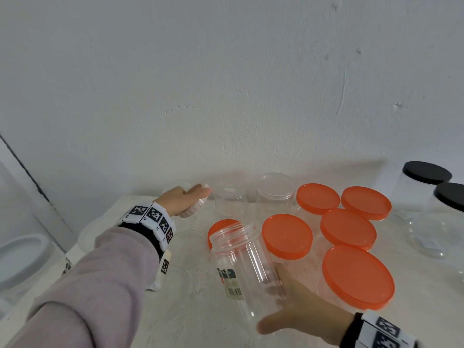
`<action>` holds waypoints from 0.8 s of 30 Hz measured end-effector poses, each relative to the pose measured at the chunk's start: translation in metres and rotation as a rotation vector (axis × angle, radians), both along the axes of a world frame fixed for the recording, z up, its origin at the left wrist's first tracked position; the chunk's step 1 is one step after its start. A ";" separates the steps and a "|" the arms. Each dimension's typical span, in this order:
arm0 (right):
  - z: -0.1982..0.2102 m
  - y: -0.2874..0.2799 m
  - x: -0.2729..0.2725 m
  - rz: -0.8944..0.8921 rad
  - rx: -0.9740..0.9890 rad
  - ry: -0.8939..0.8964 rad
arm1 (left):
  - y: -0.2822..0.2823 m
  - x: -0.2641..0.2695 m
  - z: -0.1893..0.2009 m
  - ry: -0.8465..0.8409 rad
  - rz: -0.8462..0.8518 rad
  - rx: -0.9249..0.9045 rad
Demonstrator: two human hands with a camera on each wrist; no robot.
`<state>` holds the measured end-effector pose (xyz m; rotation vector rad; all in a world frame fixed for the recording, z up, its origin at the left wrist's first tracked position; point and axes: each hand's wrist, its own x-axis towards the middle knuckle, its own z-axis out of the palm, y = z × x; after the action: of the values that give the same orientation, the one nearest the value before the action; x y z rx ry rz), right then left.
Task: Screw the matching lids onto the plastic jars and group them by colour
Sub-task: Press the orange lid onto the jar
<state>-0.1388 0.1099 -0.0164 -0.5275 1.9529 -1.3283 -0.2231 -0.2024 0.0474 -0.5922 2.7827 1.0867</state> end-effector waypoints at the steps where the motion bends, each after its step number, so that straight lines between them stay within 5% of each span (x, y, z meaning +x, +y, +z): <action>1: 0.000 -0.002 0.000 0.000 -0.007 0.004 | -0.001 0.002 0.000 0.005 -0.002 -0.011; 10: -0.011 -0.018 -0.010 -0.043 0.020 0.089 | -0.003 0.012 0.001 0.072 -0.111 -0.005; 24: -0.009 -0.004 -0.003 -0.159 -0.010 0.037 | -0.006 0.009 -0.010 0.004 -0.003 -0.115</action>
<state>-0.1419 0.1059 -0.0256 -0.4110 2.0546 -1.4356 -0.2143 -0.2088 0.0372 -0.5976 2.8638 0.9330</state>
